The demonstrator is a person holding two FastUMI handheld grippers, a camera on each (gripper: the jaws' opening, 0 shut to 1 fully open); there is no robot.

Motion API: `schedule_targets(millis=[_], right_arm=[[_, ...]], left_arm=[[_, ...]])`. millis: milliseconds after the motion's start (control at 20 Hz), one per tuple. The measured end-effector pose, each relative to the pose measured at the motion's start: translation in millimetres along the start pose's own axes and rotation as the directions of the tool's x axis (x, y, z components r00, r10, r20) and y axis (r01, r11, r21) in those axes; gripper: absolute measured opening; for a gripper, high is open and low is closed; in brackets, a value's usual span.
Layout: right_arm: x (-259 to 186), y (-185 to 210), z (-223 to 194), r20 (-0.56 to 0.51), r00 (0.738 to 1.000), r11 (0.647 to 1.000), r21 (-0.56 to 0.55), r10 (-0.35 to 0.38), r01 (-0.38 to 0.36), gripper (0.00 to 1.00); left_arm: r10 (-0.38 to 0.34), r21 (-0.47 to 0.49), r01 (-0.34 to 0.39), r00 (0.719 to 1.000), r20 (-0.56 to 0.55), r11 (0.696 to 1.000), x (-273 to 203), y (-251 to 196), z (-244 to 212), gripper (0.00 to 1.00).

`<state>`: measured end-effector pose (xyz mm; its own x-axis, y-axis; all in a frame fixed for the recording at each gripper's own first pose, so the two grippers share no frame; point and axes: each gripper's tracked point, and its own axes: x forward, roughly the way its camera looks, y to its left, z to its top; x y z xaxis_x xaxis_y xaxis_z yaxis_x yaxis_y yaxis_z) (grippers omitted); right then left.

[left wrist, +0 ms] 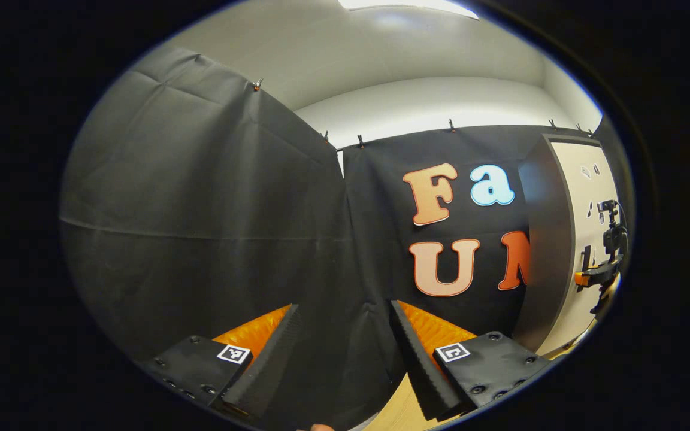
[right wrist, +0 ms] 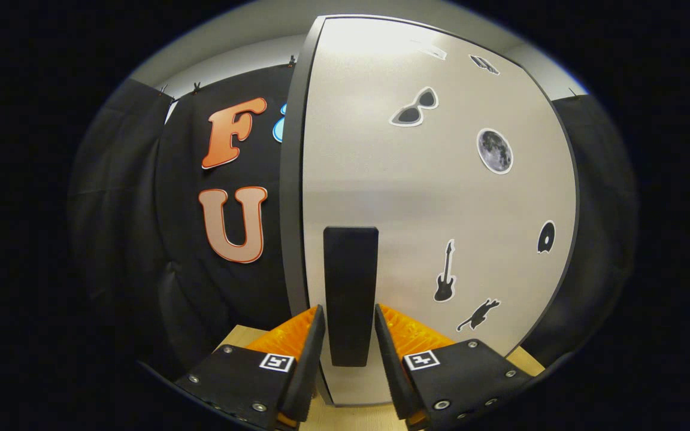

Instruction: Open the cabinet door with the right hand, grasp the bottle in the cabinet with the left hand and place it on the coaster, then close the cabinet door with the right hand.

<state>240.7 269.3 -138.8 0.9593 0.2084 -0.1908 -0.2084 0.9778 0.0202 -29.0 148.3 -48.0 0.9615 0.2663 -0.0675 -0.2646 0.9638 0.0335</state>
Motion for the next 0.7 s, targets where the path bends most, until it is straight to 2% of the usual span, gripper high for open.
schedule_targets(millis=[100,200,300,500,700], right_arm=[[-0.8,0.4,-1.0,-0.001,1.000,1.000,0.000,0.006,-0.006,0.38],[-1.5,-0.2,-1.4,-0.002,1.000,1.000,0.005,0.009,-0.009,0.35],[-3.6,-0.5,-1.2,0.003,1.000,1.000,0.009,0.010,-0.010,0.30],[-10.0,-0.3,-1.9,0.010,1.000,1.000,-0.002,0.020,-0.020,0.22],[-21.2,-3.1,-2.4,0.015,0.999,0.999,0.003,0.039,-0.039,0.19]], left_arm=[[0.003,0.002,-0.003,1.000,-0.004,1.000,0.2,-0.6,-1.9,0.97],[-0.001,-0.002,0.001,1.000,-0.005,1.000,-2.3,-4.0,-0.8,0.94],[-0.011,-0.004,0.011,1.000,-0.002,1.000,-4.6,-8.3,0.7,0.96],[-0.017,0.009,0.017,1.000,0.009,1.000,-7.1,-13.9,6.4,0.94],[-0.022,-0.007,0.022,1.000,0.018,1.000,-15.6,-16.7,8.2,0.94]])
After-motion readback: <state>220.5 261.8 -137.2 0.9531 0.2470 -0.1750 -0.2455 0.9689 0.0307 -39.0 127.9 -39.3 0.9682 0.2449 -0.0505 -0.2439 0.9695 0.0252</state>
